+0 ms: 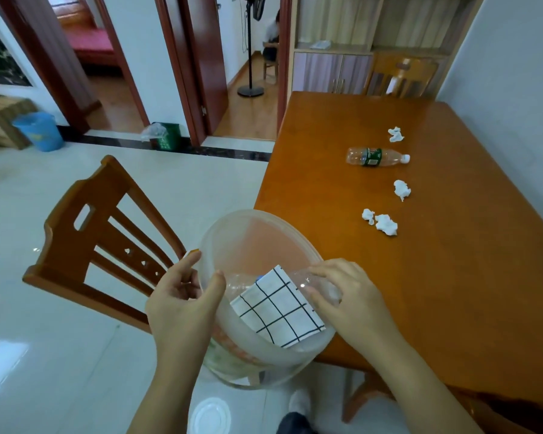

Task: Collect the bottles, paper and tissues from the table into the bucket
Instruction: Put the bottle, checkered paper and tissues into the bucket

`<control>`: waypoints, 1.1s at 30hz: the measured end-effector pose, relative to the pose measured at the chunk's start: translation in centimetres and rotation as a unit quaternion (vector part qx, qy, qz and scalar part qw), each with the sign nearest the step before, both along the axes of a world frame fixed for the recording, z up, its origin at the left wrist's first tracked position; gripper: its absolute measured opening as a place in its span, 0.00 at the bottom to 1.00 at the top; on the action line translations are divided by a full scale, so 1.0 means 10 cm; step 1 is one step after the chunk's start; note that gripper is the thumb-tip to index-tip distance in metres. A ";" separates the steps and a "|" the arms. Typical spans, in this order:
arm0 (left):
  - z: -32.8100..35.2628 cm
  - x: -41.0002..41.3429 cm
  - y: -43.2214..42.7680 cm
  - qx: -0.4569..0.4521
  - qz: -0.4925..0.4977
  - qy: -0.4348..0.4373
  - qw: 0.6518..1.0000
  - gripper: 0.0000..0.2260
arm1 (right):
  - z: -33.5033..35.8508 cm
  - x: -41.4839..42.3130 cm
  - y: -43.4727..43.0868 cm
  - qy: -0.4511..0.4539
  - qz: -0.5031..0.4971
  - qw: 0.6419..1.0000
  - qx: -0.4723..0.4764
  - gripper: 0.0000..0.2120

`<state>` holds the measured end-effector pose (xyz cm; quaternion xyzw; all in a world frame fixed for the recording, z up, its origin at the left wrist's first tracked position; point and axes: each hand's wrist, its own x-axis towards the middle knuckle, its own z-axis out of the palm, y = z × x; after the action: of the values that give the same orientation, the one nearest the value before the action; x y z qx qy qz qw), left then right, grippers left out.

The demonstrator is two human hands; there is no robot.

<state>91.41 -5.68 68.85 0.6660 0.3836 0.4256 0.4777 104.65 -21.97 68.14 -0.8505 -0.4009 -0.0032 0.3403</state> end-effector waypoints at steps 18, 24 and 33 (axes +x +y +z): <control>0.20 2.24 0.29 0.002 -0.101 0.049 0.994 0.16 | -0.49 2.26 -0.27 0.013 -0.177 0.984 -0.034 0.17; 0.23 2.54 0.31 0.008 -0.119 0.064 0.991 0.15 | -0.74 2.69 -0.34 0.032 -0.212 0.976 -0.039 0.17; 0.23 2.92 0.39 0.008 -0.130 0.100 0.986 0.14 | -1.21 3.17 -0.39 0.101 -0.261 0.958 -0.065 0.20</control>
<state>120.60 -1.79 71.13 0.7535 0.3361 0.2941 0.4826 136.38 -25.89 56.08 -0.9418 -0.1276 0.0203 0.3105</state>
